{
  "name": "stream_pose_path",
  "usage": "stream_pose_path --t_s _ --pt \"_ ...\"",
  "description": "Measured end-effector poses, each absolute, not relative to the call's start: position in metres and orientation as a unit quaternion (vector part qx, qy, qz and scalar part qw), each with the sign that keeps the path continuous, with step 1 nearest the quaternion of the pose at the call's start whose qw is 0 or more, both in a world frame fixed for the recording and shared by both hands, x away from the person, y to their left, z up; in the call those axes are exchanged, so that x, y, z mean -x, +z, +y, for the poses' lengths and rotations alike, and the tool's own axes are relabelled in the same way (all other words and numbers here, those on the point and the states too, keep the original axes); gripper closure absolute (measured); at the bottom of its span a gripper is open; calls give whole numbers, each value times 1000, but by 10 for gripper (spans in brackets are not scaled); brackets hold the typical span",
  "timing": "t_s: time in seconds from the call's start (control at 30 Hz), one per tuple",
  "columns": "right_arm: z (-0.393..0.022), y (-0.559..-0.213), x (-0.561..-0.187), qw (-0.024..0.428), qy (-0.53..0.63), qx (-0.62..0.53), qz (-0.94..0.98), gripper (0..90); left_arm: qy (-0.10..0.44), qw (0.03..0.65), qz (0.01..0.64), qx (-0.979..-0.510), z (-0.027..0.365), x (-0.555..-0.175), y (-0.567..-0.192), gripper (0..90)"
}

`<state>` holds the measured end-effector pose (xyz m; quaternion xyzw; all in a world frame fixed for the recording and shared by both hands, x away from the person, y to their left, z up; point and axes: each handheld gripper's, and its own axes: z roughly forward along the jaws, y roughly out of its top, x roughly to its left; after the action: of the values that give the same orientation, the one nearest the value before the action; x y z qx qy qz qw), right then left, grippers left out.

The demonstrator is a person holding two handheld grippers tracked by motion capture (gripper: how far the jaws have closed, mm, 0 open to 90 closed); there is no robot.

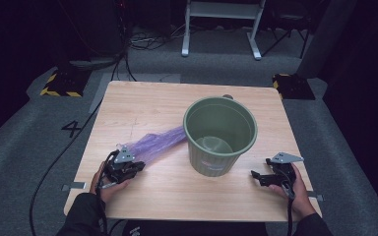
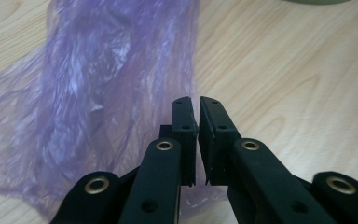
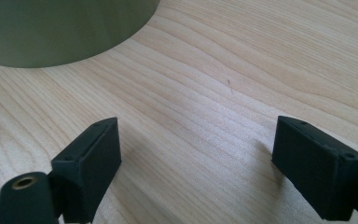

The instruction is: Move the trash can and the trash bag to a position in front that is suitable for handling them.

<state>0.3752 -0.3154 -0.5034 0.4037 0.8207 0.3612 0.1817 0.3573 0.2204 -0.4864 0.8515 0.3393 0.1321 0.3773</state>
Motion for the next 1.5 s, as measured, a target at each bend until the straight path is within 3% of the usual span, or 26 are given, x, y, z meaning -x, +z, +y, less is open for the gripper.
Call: stream_pose_path --t_s 0.4,0.43,0.53,0.57,0.67,0.7,0.83,0.87,0.9,1.03,1.2,1.23,1.3,1.5 --pt "-315 -503 -375 182 361 -404 821 152 118 377 283 -874 180 -343 -485 843" --pt "-315 -503 -375 182 361 -404 821 152 127 369 279 -878 175 -342 -484 787" --pt "-315 -503 -375 182 361 -404 821 153 129 375 272 -877 175 -340 -482 731" --pt "-315 -503 -375 183 361 -403 821 153 146 378 278 -871 179 -337 -476 611" --pt "-315 -503 -375 182 361 -403 821 154 147 402 282 -859 189 -335 -470 559" --pt "-315 -503 -375 183 361 -404 821 154 155 408 295 -850 199 -335 -465 460" --pt "-315 -503 -375 182 361 -403 821 154 167 412 316 -838 212 -336 -461 297" --pt "-315 -503 -375 182 361 -403 821 154 174 411 323 -835 216 -338 -461 297" --pt "-315 -503 -375 182 361 -404 821 153 183 406 335 -830 222 -343 -462 199" --pt "-315 -503 -375 182 361 -404 821 151 179 403 352 -826 230 -354 -466 151" --pt "-315 -503 -375 182 361 -404 820 151 175 367 386 -828 242 -374 -476 186" --pt "-315 -503 -375 182 361 -404 820 152 150 376 403 -821 249 -380 -482 212" --pt "-315 -503 -375 181 361 -404 821 152 139 372 403 -825 251 -382 -487 386" --pt "-315 -503 -375 182 361 -404 821 152 114 363 383 -842 248 -380 -494 708"
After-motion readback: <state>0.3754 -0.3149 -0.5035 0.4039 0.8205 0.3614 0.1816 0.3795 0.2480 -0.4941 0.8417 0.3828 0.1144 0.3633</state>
